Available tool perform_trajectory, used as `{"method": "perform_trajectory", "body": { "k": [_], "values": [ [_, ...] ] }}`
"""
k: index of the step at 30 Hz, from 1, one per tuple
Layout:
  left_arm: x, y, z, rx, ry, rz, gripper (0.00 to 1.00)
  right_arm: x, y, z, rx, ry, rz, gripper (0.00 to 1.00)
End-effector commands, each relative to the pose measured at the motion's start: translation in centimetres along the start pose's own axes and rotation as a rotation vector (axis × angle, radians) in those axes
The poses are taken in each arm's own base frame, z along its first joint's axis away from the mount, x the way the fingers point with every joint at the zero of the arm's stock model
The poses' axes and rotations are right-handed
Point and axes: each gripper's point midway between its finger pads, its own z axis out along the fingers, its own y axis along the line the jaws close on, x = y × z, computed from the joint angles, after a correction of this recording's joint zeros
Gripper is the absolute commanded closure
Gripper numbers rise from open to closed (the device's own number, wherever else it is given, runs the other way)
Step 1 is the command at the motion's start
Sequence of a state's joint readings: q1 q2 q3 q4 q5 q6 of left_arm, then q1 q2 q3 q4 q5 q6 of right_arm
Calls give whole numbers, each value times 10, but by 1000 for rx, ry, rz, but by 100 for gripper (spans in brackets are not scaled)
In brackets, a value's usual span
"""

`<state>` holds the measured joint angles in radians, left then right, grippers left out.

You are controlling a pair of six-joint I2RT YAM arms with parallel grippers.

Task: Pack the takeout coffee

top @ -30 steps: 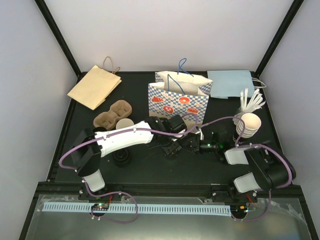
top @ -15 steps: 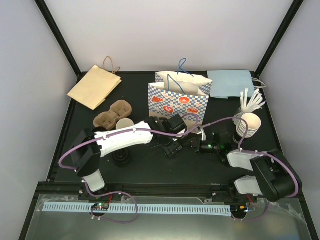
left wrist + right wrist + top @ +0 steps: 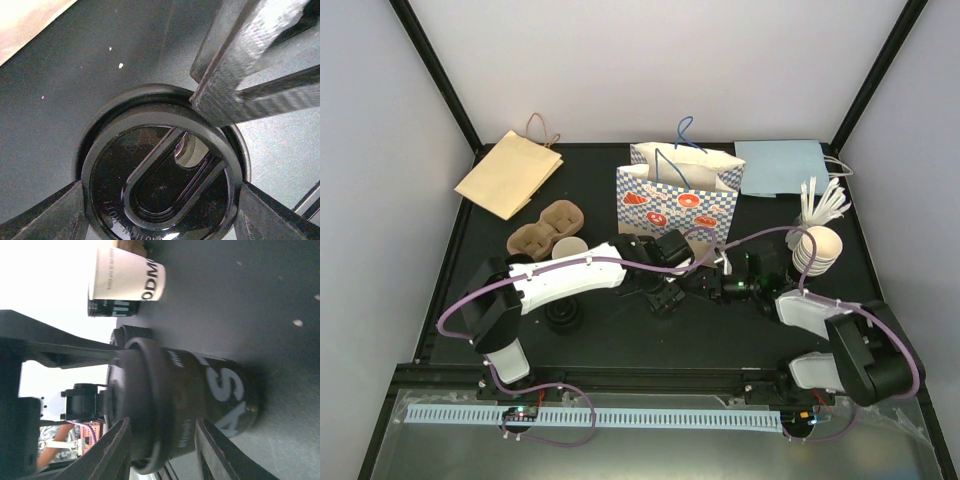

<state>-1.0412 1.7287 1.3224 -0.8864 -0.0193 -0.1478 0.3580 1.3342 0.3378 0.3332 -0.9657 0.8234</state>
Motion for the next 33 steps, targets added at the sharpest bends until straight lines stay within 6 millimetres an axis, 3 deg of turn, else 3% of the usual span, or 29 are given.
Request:
{"method": "perform_trajectory", "body": {
  "k": [1,5,11,14,17,33],
  "values": [
    [77,-10,50,49,322,18,40,-15,30,-9,-28,-42,-134,61],
    [79,-10,50,50,322,15,40,-17,41,-15,-33,-60,-191,60],
    [81,-10,49,50,320,18,40,-21,41,-14,-27,-63,-197,61],
    [81,-10,47,52,315,18,40,-20,40,-12,-33,-55,-186,72],
    [80,-10,48,51,313,19,40,-18,36,-11,-24,-50,-172,98],
    [81,-10,50,54,316,15,40,-11,23,-2,-32,-2,-119,99]
  ]
}}
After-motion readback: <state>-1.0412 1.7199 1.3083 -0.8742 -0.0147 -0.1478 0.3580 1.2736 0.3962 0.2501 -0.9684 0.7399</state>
